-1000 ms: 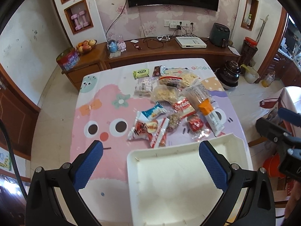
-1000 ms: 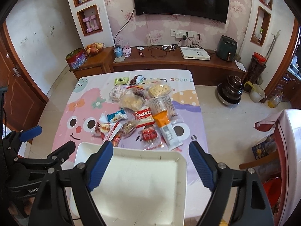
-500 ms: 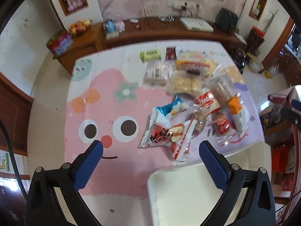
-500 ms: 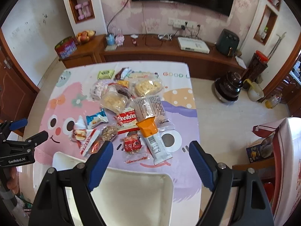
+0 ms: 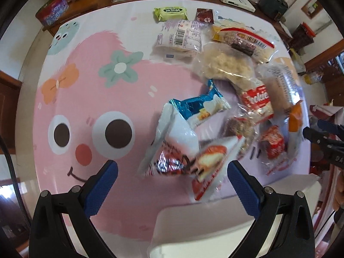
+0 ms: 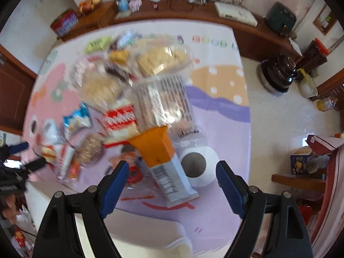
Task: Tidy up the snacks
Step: 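Grasp the DONGZAO bag with the left tool while the right tool grasps the orange-white bar, then carry both snacks over the white tray and open both tools to drop them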
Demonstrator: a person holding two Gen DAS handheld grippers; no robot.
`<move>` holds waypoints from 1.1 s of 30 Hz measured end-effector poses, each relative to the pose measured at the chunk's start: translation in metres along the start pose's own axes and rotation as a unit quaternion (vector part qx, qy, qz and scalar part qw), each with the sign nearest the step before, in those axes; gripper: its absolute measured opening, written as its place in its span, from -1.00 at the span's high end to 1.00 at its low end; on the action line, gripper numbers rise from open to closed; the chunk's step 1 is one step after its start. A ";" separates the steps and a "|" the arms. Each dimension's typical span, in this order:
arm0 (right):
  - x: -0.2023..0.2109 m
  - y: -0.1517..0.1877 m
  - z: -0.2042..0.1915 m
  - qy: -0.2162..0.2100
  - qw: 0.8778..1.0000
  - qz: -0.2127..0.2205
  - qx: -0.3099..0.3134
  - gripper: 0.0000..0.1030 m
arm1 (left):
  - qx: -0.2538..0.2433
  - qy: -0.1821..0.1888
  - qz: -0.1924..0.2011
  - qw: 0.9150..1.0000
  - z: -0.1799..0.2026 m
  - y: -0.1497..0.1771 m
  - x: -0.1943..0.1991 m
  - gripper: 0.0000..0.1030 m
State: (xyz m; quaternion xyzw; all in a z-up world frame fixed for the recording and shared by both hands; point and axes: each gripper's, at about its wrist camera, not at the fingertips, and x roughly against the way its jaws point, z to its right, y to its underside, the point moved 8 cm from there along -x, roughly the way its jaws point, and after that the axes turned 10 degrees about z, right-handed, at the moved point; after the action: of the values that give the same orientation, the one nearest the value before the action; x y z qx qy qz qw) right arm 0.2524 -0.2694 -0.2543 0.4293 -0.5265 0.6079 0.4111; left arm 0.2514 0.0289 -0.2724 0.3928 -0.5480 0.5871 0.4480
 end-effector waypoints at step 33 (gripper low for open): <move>0.023 0.030 -0.012 -0.009 0.999 0.028 0.012 0.25 | 0.007 -0.002 0.043 0.999 0.016 -0.002 0.025 0.05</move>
State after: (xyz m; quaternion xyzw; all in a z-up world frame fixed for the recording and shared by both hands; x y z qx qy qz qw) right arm 0.2155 -0.2596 -0.2417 0.4245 -0.5351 0.6214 0.3837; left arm 0.2455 0.0153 -0.2471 0.3728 -0.5611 0.6090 0.4186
